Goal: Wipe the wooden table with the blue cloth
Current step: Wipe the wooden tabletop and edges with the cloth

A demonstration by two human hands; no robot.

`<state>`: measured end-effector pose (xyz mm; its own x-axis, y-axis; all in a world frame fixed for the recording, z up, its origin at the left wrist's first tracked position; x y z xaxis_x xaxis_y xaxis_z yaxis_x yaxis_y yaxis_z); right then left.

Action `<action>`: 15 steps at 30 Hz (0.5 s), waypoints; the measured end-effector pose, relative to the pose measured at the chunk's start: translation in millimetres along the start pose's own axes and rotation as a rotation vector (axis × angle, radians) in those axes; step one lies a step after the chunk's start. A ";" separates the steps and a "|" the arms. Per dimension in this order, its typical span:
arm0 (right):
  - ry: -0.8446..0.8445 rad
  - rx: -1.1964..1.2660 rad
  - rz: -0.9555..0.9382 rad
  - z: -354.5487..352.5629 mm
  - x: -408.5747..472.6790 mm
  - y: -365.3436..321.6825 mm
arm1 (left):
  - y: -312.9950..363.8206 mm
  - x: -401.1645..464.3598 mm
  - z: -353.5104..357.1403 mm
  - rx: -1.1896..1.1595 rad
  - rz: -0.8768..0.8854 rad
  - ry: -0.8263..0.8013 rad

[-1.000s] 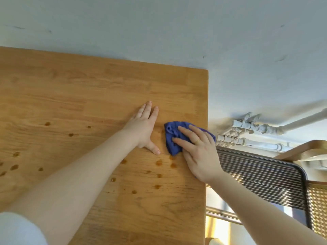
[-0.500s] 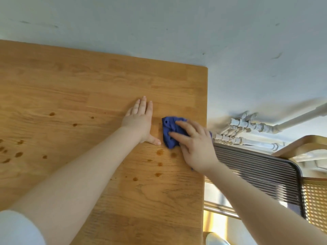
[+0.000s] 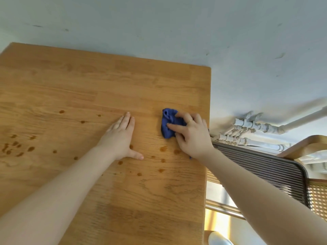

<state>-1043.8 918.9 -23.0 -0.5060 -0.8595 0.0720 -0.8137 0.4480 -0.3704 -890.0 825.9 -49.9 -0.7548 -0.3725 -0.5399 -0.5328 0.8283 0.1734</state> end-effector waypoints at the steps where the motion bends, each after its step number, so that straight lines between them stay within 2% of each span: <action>1: -0.026 0.013 -0.049 2.8 -12.4 -5.5 | -0.1 3.0 -0.2 -0.005 0.000 -0.002; 5: -0.037 0.007 -0.122 5.1 -5.0 -4.0 | -0.5 5.9 0.3 -0.046 0.004 0.004; 7: 0.019 -0.041 -0.028 1.2 21.9 5.0 | -1.7 3.8 3.0 -0.061 0.008 0.015; 9: 0.013 -0.062 0.124 2.7 46.1 13.2 | -2.9 3.8 4.4 -0.065 0.010 0.022; 11: 0.003 -0.055 0.181 4.9 52.0 9.0 | -3.6 4.7 3.8 -0.064 0.009 0.029; 15: -0.026 -0.016 -0.005 13.8 2.6 -30.9 | -4.3 2.8 1.6 -0.062 0.012 0.062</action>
<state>-1016.0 899.4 -24.1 -0.4942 -0.8679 0.0499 -0.8211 0.4472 -0.3548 -889.2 821.9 -53.5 -0.7826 -0.3892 -0.4859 -0.5447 0.8060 0.2317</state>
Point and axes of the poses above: each hand's wrist, its own x-axis towards the middle knuckle, its own z-axis out of the palm, y = z × x, the point moved 10 cm from there along x, towards the middle knuckle, and after that the axes turned 14 degrees about z, right-handed, at the moved point
